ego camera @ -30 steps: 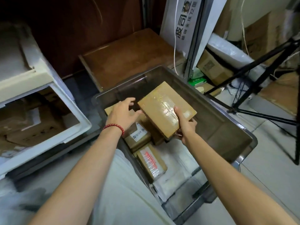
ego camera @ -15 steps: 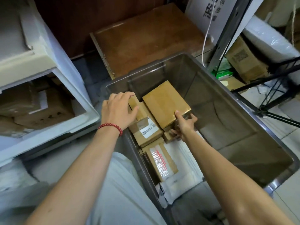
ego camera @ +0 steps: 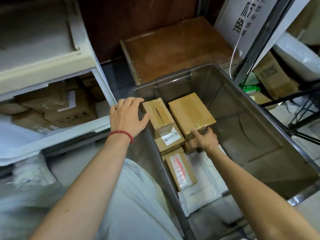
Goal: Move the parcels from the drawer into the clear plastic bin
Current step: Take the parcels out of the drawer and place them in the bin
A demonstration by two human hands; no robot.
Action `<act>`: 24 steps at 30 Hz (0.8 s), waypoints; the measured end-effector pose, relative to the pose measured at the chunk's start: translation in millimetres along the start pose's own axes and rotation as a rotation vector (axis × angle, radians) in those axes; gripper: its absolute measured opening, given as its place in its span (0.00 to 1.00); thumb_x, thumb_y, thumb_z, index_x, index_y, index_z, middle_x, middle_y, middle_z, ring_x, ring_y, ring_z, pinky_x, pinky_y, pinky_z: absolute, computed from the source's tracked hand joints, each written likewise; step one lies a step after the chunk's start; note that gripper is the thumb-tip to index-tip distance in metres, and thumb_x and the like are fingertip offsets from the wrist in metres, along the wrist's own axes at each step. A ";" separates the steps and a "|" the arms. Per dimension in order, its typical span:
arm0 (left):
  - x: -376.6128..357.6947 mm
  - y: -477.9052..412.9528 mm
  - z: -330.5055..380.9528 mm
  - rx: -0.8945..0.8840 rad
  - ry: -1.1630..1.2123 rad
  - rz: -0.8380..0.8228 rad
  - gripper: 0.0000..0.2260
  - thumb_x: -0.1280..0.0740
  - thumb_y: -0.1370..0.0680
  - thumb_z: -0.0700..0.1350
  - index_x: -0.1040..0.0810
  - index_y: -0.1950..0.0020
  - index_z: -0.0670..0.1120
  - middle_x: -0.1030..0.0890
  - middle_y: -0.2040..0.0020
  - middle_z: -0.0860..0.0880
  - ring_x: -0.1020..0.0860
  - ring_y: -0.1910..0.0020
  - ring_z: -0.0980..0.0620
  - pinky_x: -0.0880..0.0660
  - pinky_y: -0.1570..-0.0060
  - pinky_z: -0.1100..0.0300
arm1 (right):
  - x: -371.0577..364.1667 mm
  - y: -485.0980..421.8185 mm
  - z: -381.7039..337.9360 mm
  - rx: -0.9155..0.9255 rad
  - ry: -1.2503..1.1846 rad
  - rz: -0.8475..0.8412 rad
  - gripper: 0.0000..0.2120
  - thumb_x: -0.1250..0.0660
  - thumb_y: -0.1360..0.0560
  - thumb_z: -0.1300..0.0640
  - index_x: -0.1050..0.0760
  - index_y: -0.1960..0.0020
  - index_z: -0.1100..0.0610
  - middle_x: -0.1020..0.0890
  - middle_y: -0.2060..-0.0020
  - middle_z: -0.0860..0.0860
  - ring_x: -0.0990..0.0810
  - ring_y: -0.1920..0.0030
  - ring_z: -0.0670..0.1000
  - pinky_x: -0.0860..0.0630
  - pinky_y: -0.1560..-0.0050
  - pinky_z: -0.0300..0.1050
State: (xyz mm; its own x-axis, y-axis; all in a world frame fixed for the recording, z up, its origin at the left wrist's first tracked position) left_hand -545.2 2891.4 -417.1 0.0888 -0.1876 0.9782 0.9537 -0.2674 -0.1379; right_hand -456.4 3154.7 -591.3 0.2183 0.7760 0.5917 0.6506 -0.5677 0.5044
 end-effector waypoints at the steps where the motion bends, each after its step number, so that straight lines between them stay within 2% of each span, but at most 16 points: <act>1: 3.0 4.6 -6.1 0.015 -0.011 -0.001 0.22 0.38 0.23 0.59 0.31 0.31 0.53 0.27 0.34 0.50 0.32 0.34 0.47 0.35 0.40 0.49 | 0.4 8.4 -6.0 0.029 0.046 0.026 0.37 0.35 0.26 0.38 0.40 0.25 0.59 0.34 0.29 0.60 0.35 0.29 0.62 0.36 0.31 0.55; 6: 15.8 37.1 -45.5 0.109 -0.094 -0.026 0.22 0.39 0.23 0.59 0.31 0.31 0.54 0.26 0.34 0.50 0.31 0.35 0.47 0.35 0.41 0.50 | 1.9 49.2 -53.9 0.292 0.380 0.124 0.34 0.44 0.24 0.34 0.43 0.24 0.50 0.35 0.28 0.55 0.35 0.30 0.60 0.33 0.34 0.59; 11: 30.0 75.4 -76.8 0.136 -0.169 -0.026 0.22 0.40 0.23 0.60 0.33 0.30 0.56 0.27 0.34 0.54 0.32 0.34 0.50 0.36 0.41 0.52 | -6.0 93.0 -109.8 0.607 0.494 0.192 0.31 0.47 0.23 0.34 0.41 0.25 0.48 0.34 0.27 0.52 0.35 0.28 0.57 0.37 0.30 0.57; 16: 45.0 105.6 -113.3 0.202 -0.162 -0.019 0.23 0.40 0.23 0.60 0.33 0.29 0.55 0.27 0.33 0.54 0.32 0.33 0.51 0.37 0.37 0.49 | -40.0 145.2 -154.7 0.802 0.571 0.131 0.31 0.48 0.23 0.34 0.39 0.26 0.49 0.32 0.29 0.52 0.34 0.30 0.57 0.36 0.32 0.55; 20: 68.5 117.1 -130.4 0.271 -0.060 0.065 0.24 0.39 0.23 0.59 0.35 0.28 0.54 0.28 0.31 0.52 0.33 0.31 0.51 0.37 0.36 0.48 | -78.0 191.2 -174.3 0.902 0.549 0.018 0.30 0.46 0.23 0.34 0.41 0.25 0.47 0.33 0.28 0.51 0.35 0.28 0.56 0.37 0.31 0.55; 24: 76.8 136.0 -152.8 0.288 -0.106 0.056 0.26 0.40 0.23 0.59 0.37 0.26 0.54 0.31 0.28 0.53 0.35 0.29 0.52 0.37 0.35 0.48 | -106.9 228.2 -197.0 0.994 0.561 -0.046 0.30 0.45 0.22 0.35 0.41 0.25 0.48 0.34 0.27 0.51 0.35 0.29 0.56 0.36 0.31 0.55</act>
State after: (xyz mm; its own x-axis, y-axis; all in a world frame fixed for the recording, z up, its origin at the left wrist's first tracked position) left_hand -452.6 2696.2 -384.4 0.1582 -0.0911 0.9832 0.9874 0.0227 -0.1567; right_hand -474.6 2888.1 -415.7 -0.0142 0.4161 0.9092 0.9918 0.1211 -0.0400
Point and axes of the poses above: each hand's wrist, its own y-axis away from the middle knuckle, its own x-axis out of the back of the hand, z = x × y, the point moved 7 cm from there along -y, towards the middle knuckle
